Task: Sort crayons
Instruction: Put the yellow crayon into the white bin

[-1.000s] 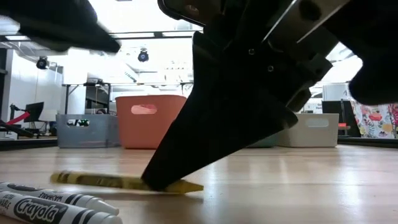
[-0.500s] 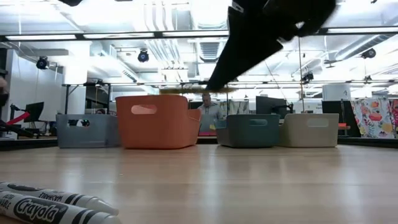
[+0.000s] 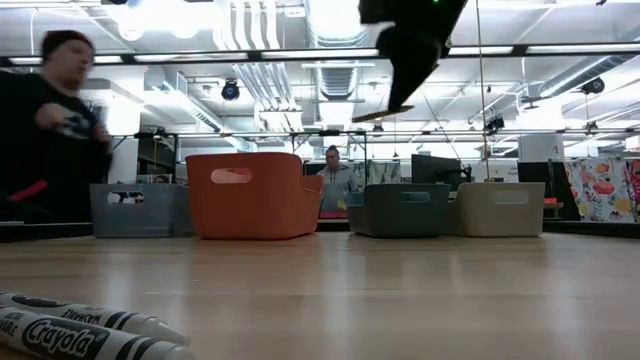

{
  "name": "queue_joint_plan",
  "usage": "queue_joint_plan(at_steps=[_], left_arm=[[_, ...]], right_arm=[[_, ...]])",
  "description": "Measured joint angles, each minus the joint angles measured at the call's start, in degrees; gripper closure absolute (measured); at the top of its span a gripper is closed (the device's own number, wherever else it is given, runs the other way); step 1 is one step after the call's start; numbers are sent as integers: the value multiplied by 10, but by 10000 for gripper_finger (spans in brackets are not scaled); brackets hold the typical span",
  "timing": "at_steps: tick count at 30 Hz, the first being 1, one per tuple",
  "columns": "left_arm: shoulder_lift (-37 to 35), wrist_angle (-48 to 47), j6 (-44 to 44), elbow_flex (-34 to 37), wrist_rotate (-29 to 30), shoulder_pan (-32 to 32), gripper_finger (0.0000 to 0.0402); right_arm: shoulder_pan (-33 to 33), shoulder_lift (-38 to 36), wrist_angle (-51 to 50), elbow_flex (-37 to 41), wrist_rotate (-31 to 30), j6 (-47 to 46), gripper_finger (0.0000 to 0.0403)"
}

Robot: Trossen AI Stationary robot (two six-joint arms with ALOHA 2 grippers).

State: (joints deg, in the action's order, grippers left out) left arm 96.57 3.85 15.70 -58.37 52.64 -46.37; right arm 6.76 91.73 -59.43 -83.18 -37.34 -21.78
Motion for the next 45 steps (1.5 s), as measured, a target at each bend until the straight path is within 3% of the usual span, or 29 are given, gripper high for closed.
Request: queue_joint_plan(at_steps=[6, 13, 20, 25, 45], left_arm=[[0, 0, 0, 0, 0, 2, 281], [0, 0, -2, 0, 0, 5, 281], [0, -2, -10, 0, 0, 10, 281], [-2, -2, -33, 0, 5, 15, 281], [-10, -6, -44, 0, 8, 27, 281]], right_arm=[[-149, -50, -46, 15, 13, -1, 394], [-341, -60, -44, 55, 119, 32, 394], [-467, -53, -40, 108, 184, 62, 394], [-503, -53, -22, 131, 226, 81, 394], [-513, -53, 134, 236, 254, 104, 379]])
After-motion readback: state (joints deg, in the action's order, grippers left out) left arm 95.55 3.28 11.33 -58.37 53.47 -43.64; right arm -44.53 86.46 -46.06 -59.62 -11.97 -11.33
